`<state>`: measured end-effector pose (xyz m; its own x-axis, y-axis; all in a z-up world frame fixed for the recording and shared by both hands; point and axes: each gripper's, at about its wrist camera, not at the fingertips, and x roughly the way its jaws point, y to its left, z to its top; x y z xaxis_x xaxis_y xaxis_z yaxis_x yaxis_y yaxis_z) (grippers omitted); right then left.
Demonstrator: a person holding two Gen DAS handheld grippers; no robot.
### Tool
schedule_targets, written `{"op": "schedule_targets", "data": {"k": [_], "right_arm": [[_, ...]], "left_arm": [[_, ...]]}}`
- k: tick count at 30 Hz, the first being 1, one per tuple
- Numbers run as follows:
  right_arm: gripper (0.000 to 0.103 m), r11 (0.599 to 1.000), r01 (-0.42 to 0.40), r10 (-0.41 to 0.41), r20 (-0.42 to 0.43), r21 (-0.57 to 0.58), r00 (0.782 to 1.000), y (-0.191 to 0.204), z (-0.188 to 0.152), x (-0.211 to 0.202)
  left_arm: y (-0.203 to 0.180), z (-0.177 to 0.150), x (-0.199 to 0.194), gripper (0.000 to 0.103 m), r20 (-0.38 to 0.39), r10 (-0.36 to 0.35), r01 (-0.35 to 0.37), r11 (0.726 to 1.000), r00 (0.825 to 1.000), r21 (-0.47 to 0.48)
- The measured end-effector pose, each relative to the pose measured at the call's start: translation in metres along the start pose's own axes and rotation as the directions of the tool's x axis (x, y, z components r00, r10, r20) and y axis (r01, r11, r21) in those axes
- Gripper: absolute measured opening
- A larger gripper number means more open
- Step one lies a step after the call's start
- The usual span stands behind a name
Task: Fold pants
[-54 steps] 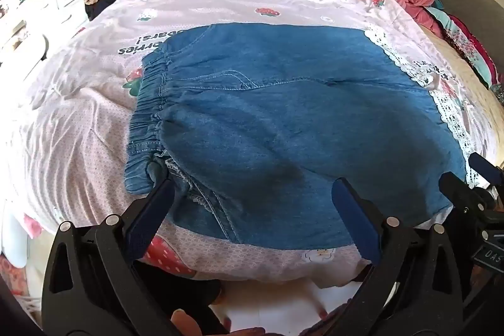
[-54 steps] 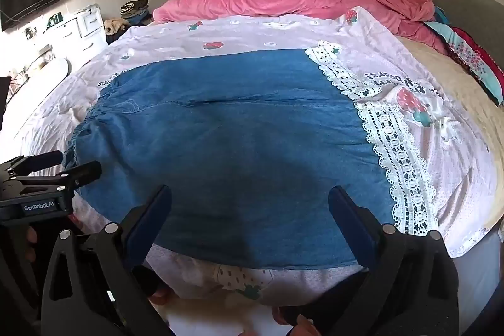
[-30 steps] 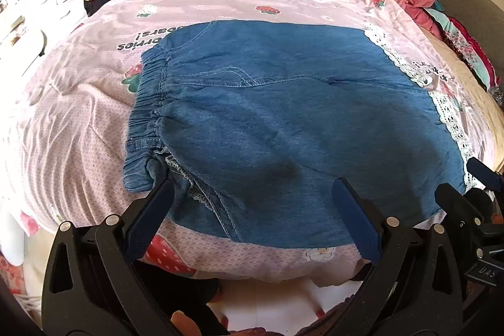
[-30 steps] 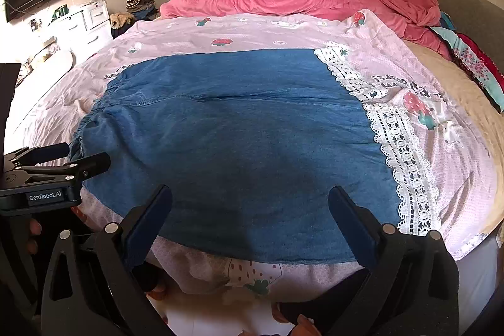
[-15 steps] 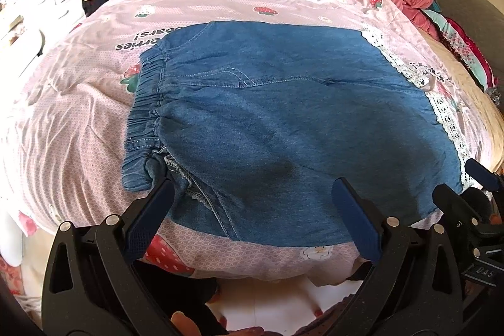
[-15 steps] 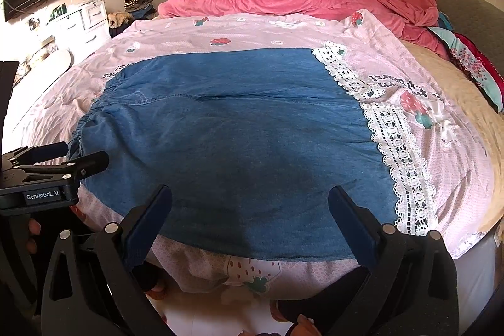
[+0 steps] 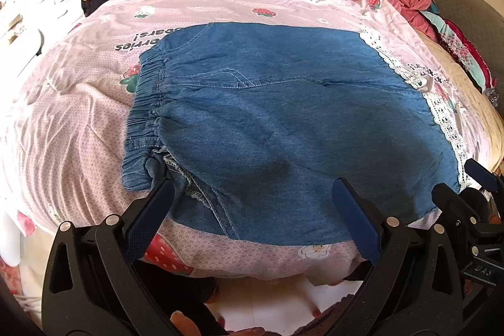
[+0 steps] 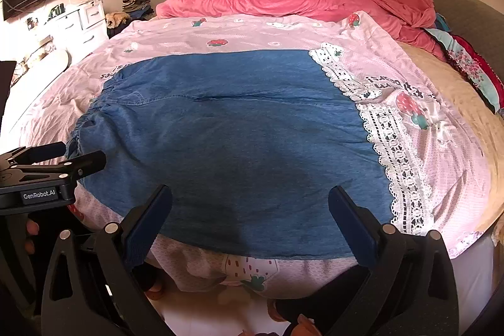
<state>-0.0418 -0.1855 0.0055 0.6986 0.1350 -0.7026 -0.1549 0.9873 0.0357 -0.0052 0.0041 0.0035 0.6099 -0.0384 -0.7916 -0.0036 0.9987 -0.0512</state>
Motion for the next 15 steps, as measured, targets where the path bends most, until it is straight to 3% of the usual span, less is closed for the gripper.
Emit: {"op": "schedule_targets", "data": {"k": [15], "right_arm": [[0.099, 1.0, 0.023, -0.023, 0.01, 0.0, 1.0, 0.0012, 0.0013, -0.0052]], "left_arm": [[0.0005, 0.0001, -0.0025, 0.094, 0.004, -0.012, 0.012, 1.0, 1.0, -0.001]]}}
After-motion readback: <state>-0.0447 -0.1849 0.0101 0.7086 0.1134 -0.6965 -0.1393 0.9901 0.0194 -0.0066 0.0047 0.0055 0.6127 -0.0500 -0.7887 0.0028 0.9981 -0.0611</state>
